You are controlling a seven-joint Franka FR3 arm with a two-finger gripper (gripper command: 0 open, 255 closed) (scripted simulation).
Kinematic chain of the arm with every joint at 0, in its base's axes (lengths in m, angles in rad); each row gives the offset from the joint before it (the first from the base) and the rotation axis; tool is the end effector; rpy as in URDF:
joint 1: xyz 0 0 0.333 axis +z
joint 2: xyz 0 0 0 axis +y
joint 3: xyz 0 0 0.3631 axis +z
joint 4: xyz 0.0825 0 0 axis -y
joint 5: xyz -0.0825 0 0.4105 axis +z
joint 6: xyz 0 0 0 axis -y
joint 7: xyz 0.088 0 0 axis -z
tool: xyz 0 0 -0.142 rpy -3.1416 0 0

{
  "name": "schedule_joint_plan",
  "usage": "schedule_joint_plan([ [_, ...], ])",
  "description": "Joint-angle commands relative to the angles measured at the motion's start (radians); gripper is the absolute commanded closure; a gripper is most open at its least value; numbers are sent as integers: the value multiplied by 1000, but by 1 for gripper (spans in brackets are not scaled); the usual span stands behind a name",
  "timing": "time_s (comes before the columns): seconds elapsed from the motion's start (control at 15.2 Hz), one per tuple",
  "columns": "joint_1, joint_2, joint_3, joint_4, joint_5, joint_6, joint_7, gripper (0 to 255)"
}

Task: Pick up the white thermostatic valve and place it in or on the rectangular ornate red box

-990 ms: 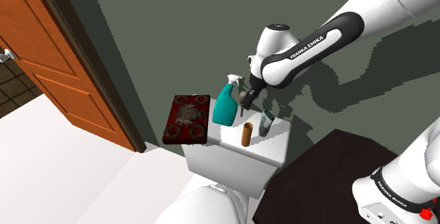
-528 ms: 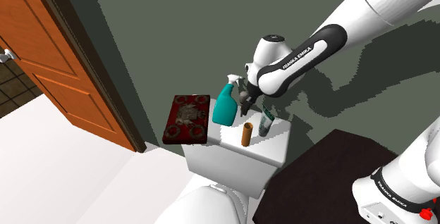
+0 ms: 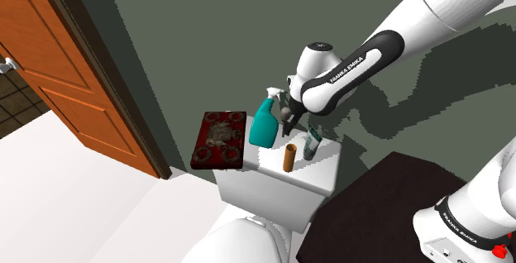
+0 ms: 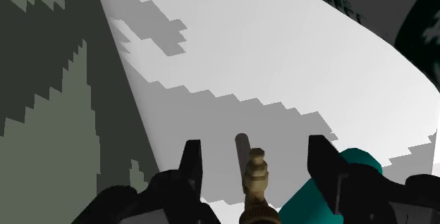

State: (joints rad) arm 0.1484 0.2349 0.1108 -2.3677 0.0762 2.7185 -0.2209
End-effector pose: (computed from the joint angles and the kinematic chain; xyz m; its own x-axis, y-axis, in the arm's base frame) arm 0.5319 0.1404 0.2268 0.9117 0.3913 0.1253 0.3986 -0.9163 -0.0383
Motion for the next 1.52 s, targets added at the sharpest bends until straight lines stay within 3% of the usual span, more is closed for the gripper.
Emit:
schedule_joint_plan([
  [0.0,0,0,0,0,0,0,0,255],
  [0.53,0,0,0,0,0,0,0,255],
  [1.45,-5,-159,3,23,9,-182,3,255],
])
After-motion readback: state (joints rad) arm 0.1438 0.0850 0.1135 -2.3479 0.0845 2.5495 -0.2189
